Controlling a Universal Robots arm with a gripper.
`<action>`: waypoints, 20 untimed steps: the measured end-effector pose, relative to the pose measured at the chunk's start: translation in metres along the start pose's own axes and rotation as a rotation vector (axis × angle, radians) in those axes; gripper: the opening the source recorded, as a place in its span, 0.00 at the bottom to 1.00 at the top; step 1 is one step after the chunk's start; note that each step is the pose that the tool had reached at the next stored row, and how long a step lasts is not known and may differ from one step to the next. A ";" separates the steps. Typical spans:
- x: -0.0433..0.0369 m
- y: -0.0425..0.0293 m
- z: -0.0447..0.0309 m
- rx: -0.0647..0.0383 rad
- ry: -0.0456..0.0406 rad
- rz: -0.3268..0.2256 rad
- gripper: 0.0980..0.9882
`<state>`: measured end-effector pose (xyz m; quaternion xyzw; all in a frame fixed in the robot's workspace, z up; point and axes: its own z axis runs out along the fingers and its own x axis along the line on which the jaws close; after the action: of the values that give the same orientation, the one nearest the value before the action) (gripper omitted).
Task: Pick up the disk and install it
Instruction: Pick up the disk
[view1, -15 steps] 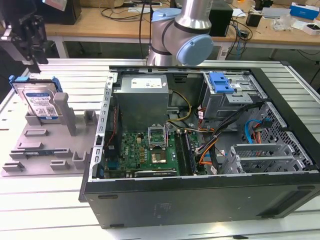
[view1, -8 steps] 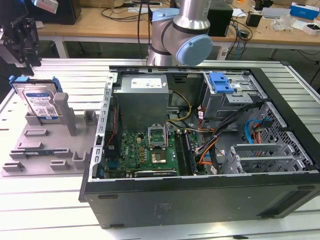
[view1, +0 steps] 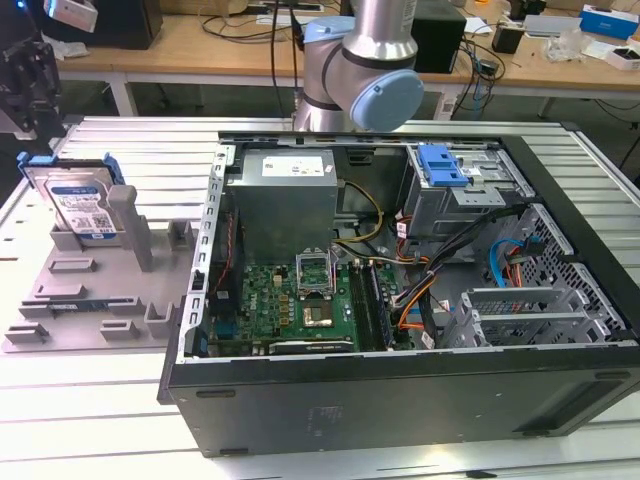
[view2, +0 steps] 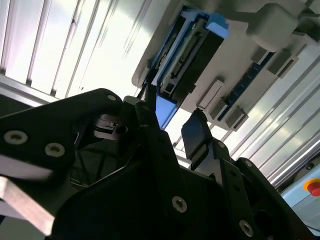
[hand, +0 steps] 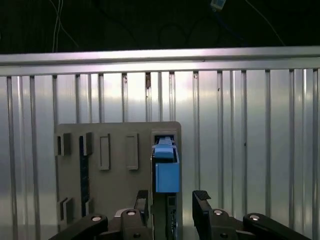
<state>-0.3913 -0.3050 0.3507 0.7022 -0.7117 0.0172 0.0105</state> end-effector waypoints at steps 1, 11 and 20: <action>0.0000 0.0021 0.0018 0.000 -0.0001 -0.007 0.43; 0.0036 0.0059 0.0136 -0.004 -0.0003 -0.032 0.43; 0.0051 0.0059 0.0202 -0.006 -0.0003 -0.034 0.43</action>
<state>-0.3970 -0.3108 0.3306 0.7143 -0.6996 0.0148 0.0128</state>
